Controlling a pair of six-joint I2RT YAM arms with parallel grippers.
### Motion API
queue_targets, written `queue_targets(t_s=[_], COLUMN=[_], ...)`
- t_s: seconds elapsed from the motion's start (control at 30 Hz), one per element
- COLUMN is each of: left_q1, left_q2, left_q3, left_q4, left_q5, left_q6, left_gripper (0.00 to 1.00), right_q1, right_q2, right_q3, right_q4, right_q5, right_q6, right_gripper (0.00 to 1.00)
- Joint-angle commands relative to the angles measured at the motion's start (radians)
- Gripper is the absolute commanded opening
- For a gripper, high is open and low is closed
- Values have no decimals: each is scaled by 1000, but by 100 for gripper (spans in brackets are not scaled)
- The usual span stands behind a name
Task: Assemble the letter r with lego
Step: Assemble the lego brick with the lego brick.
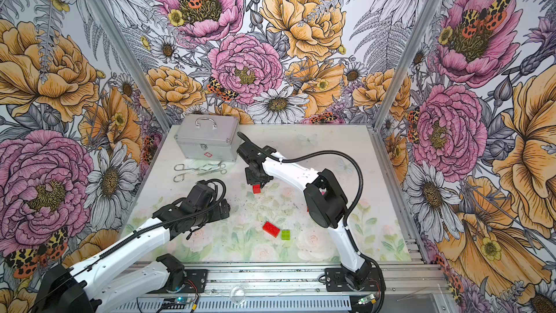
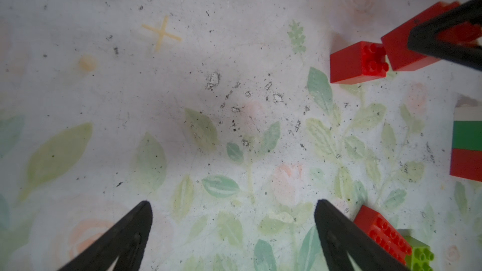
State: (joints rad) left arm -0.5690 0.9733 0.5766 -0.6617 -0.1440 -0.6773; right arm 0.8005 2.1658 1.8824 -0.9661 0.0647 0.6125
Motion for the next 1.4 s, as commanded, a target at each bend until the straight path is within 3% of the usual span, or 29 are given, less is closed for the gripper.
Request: queue_targets(t_s=[0.0,0.53,1.37], left_q1=[6,10,14], left_q2=[-8,-35,-56], left_q3=[22,16,6], left_q4=[14,14,27], left_q5=[20,24,37], left_q6=[19,22,28], left_gripper=[99,99,99], right_q1=[23,42,51], right_q2=[16,27,39], right_q3=[29,33,36], right_q4=[-10,-8,-2], right_q5=[47,121,102], right_q6=[16,106,144], right_gripper=[26,26,26])
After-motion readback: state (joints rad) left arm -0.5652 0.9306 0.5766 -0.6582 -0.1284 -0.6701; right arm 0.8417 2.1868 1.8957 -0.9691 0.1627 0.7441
